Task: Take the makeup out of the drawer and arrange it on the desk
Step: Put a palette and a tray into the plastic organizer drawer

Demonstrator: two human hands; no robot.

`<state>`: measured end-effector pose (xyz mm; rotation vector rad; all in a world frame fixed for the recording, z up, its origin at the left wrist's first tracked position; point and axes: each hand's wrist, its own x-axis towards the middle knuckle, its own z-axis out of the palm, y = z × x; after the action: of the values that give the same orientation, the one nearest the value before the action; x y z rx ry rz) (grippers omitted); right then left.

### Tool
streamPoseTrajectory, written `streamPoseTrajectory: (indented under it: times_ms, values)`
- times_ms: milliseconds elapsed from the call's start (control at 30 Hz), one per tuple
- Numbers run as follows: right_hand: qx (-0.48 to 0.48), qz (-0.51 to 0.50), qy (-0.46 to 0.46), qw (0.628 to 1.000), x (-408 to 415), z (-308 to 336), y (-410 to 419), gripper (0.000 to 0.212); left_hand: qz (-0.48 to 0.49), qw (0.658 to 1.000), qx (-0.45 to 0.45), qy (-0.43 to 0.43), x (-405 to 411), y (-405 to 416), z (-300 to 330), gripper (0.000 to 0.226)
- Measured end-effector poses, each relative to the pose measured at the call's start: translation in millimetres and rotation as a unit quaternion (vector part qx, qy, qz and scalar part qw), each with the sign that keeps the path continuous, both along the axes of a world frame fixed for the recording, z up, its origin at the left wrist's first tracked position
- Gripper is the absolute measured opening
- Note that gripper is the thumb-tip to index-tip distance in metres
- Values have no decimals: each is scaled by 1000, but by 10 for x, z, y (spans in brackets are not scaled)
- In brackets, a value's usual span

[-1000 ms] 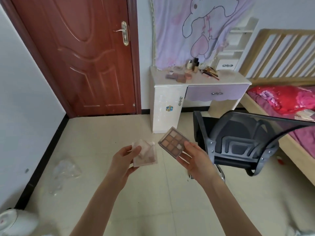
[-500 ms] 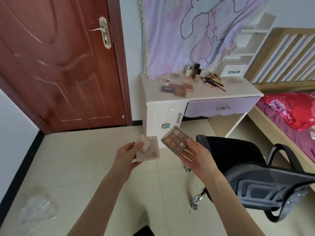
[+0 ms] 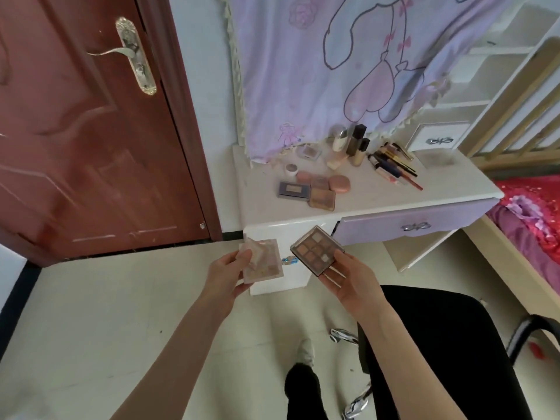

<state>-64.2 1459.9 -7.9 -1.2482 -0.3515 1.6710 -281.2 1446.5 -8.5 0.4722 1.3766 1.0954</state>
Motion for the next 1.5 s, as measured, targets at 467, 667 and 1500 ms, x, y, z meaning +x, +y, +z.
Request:
streamPoseTrajectory:
  times_ms: [467,667,1500]
  values:
    - [-45,66,-50,996,488,-178,2699,10,110,992,-61,17,497,2371,-444,35]
    - [-92,67,-112,987,477,-410,3438,8,142,982,-121,26,440,3022,-731,35]
    - [-223,59,-310,922,258,-1216,4516,14,20,952,-206,225,15,4184,-1352,24]
